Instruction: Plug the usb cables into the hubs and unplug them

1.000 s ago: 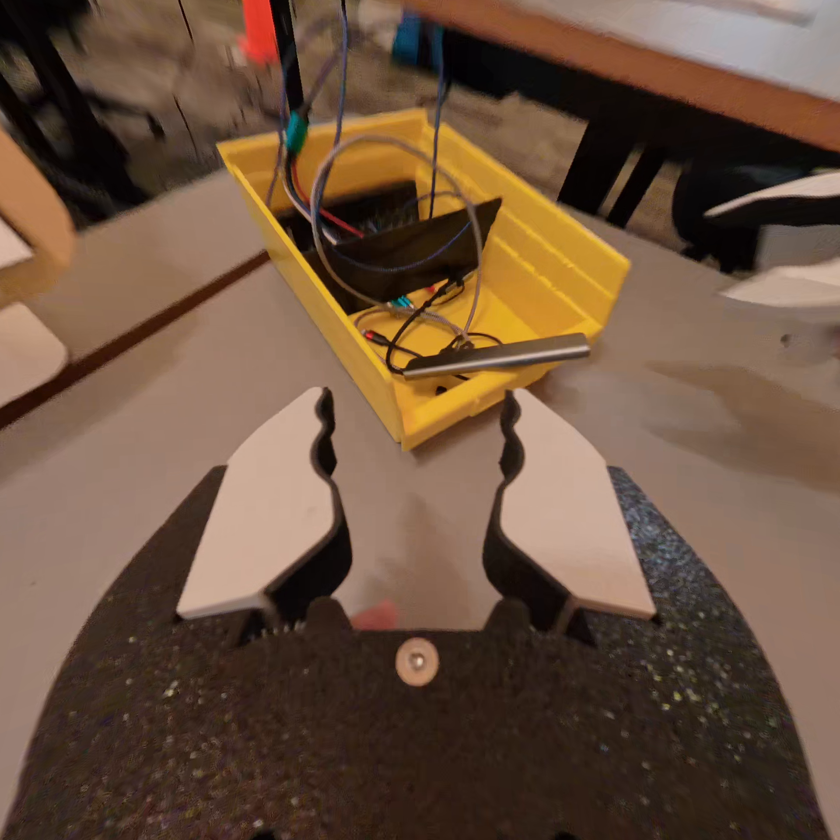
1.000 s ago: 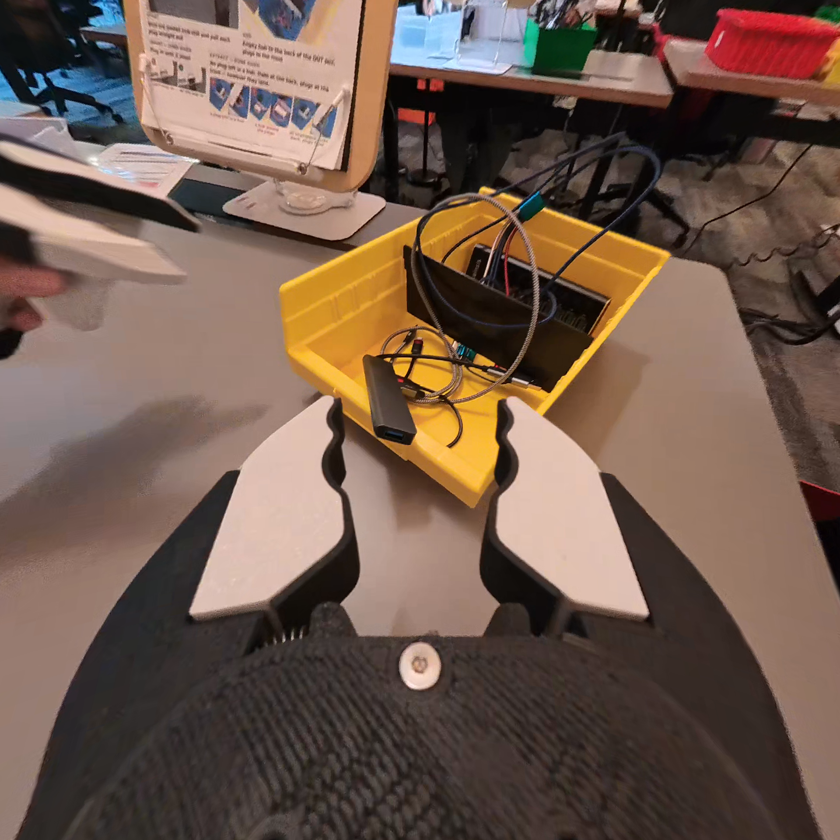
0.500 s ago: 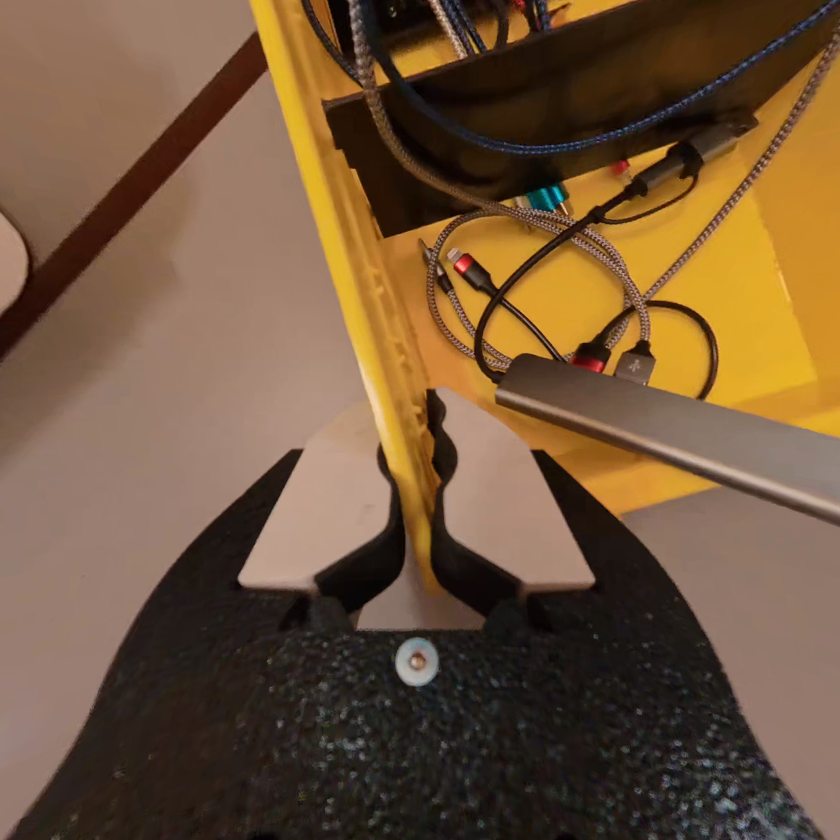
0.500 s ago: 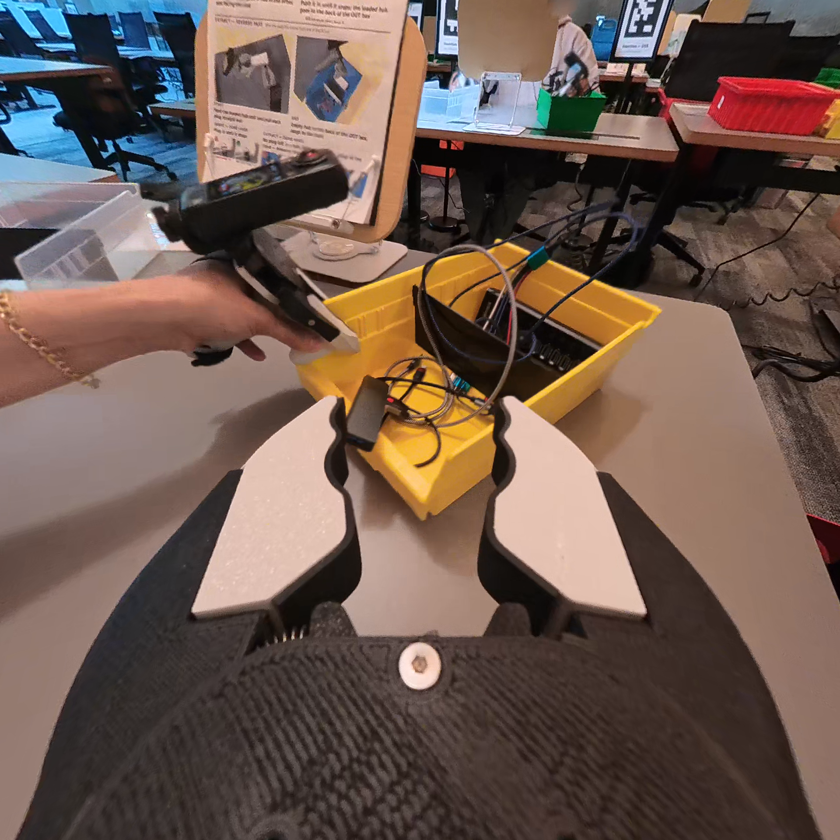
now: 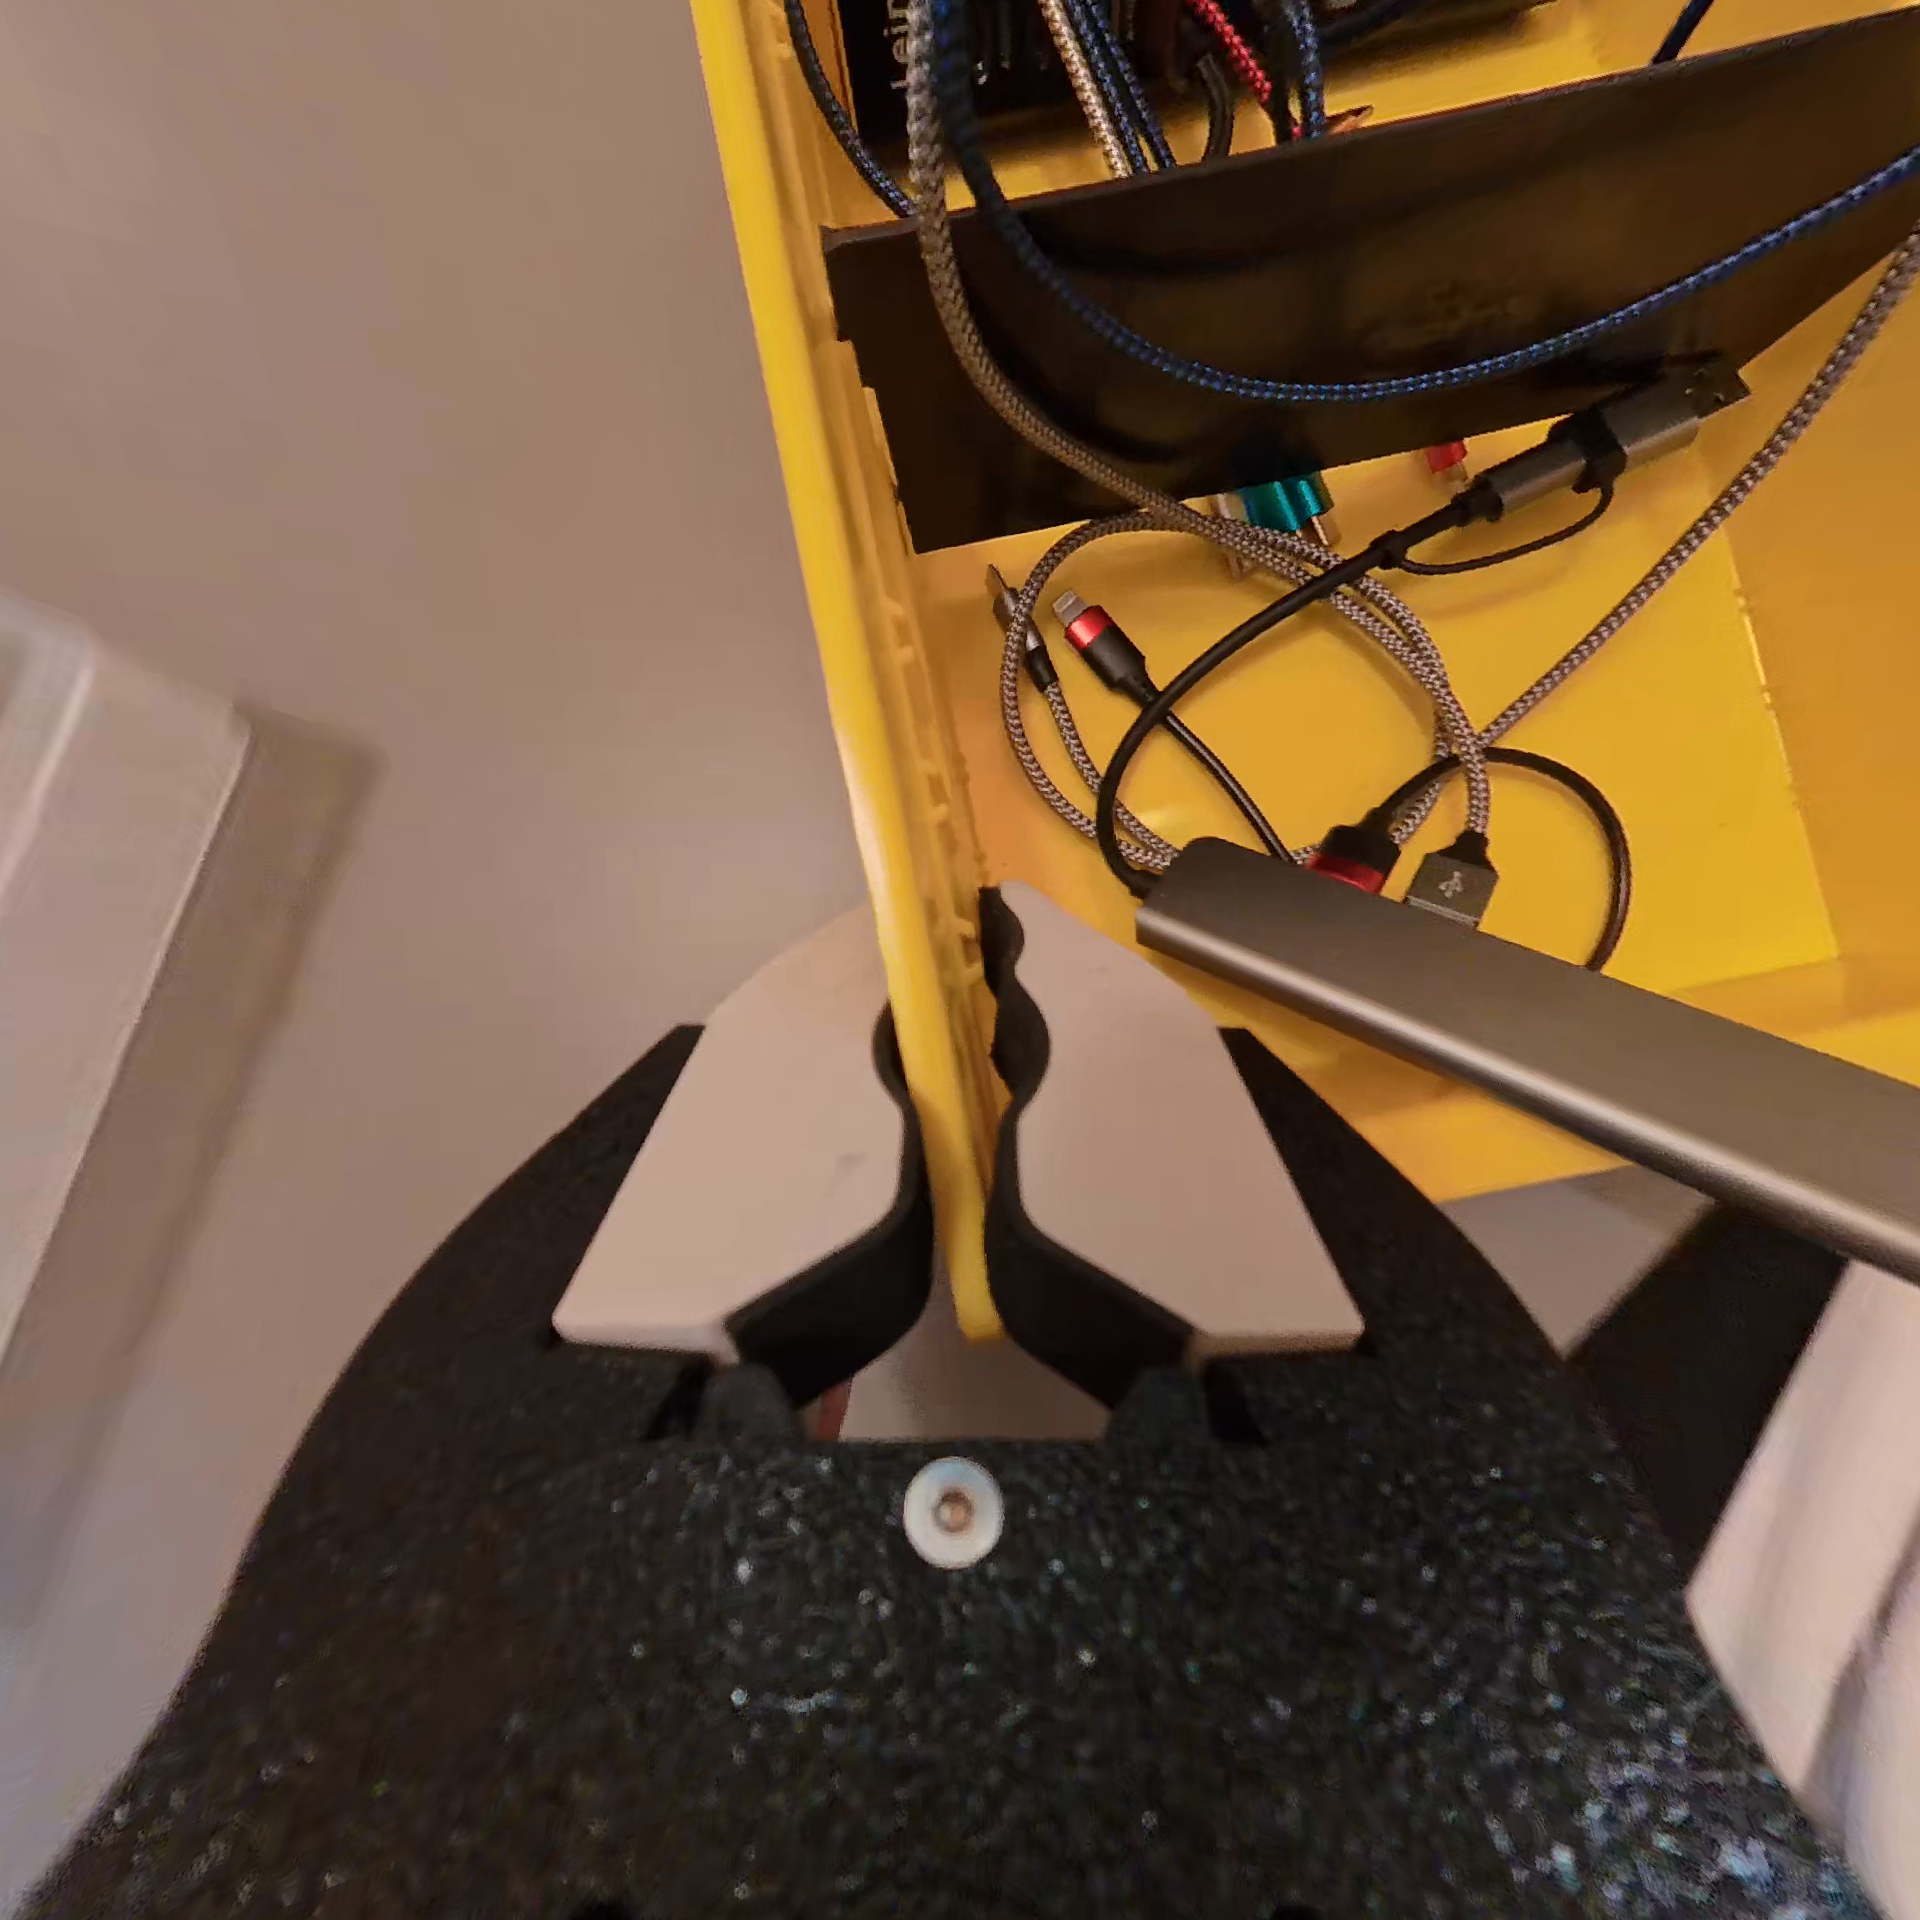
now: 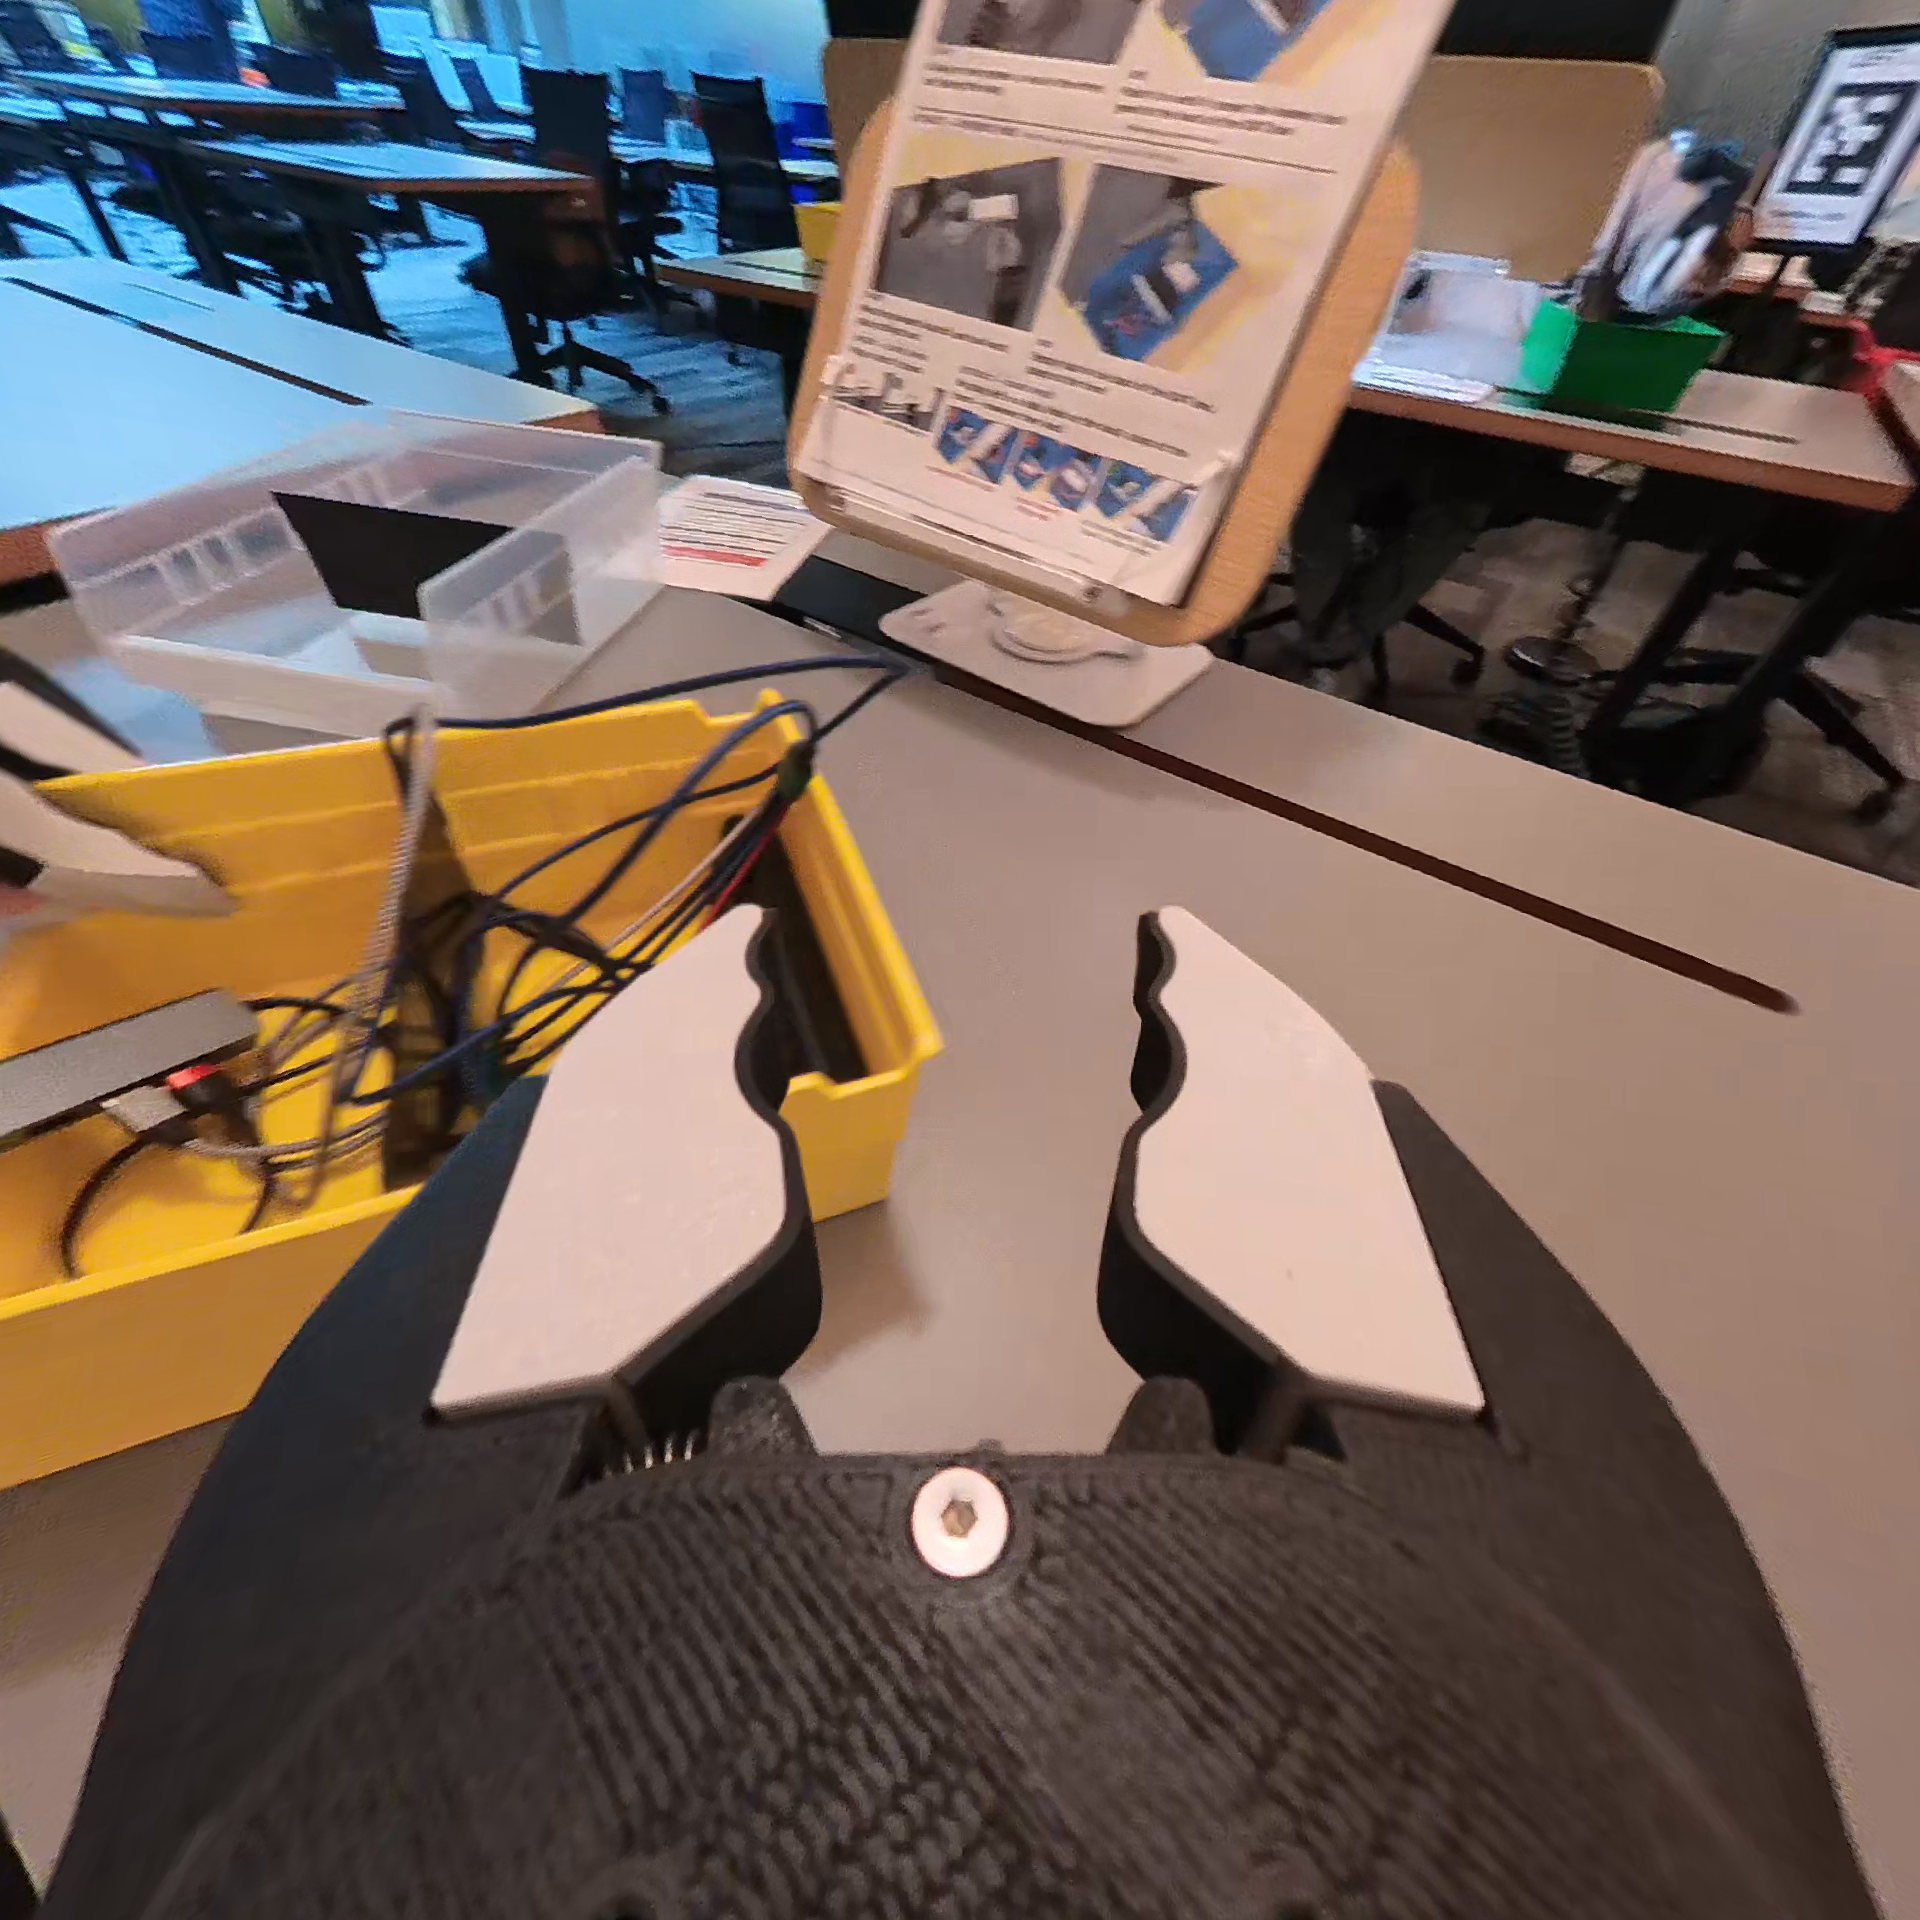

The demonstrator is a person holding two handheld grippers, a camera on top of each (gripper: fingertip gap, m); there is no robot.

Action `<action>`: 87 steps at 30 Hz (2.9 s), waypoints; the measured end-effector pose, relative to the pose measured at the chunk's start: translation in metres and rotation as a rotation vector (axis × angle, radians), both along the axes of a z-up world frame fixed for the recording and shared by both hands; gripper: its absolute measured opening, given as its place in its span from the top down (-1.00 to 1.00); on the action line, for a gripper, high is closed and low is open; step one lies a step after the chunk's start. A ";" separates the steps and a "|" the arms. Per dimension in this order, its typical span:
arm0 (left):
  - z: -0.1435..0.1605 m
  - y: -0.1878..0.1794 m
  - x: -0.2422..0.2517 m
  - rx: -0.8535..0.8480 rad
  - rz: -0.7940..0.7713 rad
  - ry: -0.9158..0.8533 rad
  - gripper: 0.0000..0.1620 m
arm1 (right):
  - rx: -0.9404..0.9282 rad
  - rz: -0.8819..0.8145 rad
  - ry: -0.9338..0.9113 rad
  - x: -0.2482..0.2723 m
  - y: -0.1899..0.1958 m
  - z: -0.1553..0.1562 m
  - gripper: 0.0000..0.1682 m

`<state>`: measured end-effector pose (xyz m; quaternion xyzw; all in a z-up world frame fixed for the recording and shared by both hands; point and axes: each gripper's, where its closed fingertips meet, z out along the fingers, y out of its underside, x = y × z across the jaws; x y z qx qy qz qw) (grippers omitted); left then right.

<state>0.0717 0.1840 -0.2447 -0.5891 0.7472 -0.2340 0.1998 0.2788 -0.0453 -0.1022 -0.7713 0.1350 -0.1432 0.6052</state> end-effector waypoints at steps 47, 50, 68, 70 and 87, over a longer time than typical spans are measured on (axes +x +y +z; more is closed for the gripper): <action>0.003 0.221 -0.340 -0.245 0.907 -0.139 0.94 | -0.023 0.083 -0.059 -0.053 0.222 -0.025 0.97; 0.002 0.227 -0.316 -0.255 0.918 -0.143 0.94 | 0.016 0.027 0.014 -0.026 0.153 -0.020 0.97; 0.003 0.241 -0.148 -0.286 0.952 -0.236 0.93 | 0.040 -0.681 0.131 0.145 -0.184 -0.069 0.95; 0.003 0.242 -0.140 -0.287 0.956 -0.240 0.93 | 0.037 -0.719 0.145 0.155 -0.198 -0.078 0.94; 0.004 0.250 -0.116 -0.290 0.949 -0.260 0.93 | 0.045 -0.793 0.119 0.217 -0.202 -0.100 0.96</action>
